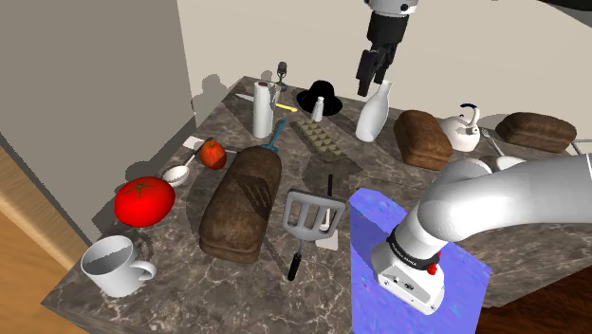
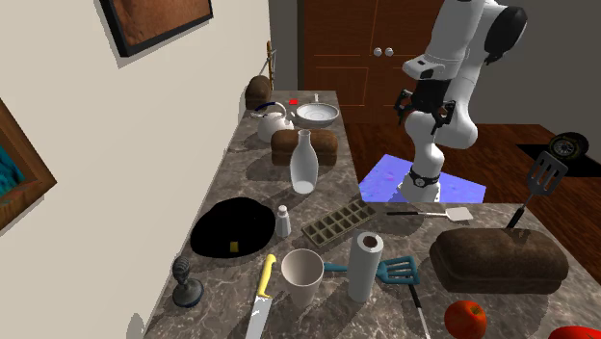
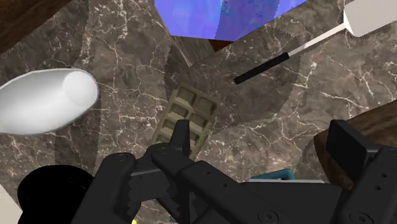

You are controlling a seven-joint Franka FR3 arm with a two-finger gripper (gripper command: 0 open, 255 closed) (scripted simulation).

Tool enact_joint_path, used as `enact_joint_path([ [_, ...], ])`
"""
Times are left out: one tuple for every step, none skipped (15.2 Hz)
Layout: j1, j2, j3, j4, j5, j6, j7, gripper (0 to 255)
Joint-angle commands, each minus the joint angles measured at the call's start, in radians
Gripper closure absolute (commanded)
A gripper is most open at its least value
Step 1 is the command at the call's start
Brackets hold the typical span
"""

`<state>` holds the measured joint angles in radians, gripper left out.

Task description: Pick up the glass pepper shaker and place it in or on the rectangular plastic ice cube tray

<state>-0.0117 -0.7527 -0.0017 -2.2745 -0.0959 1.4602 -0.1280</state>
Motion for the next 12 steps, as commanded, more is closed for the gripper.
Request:
enact_joint_path([
  [0.000, 0.000, 0.000, 0.000, 0.000, 0.000, 0.000, 0],
  [-0.004, 0.015, -0.014, -0.011, -0.009, 0.033, -0.013, 0],
  [-0.008, 0.030, -0.028, -0.020, -0.018, 0.066, -0.026, 0],
  [-0.011, 0.048, -0.042, -0.028, -0.027, 0.099, -0.038, 0],
  [-0.015, 0.066, -0.056, -0.034, -0.034, 0.132, -0.051, 0],
  [-0.019, 0.086, -0.070, -0.039, -0.042, 0.164, -0.063, 0],
  [-0.022, 0.107, -0.084, -0.043, -0.048, 0.197, -0.075, 0],
  [-0.026, 0.129, -0.098, -0.045, -0.054, 0.229, -0.088, 0],
  [-0.029, 0.153, -0.112, -0.046, -0.059, 0.262, -0.100, 0],
  [-0.032, 0.177, -0.126, -0.045, -0.064, 0.293, -0.112, 0],
  [-0.034, 0.203, -0.140, -0.043, -0.067, 0.325, -0.125, 0],
  [-0.037, 0.230, -0.153, -0.039, -0.070, 0.356, -0.138, 0],
])
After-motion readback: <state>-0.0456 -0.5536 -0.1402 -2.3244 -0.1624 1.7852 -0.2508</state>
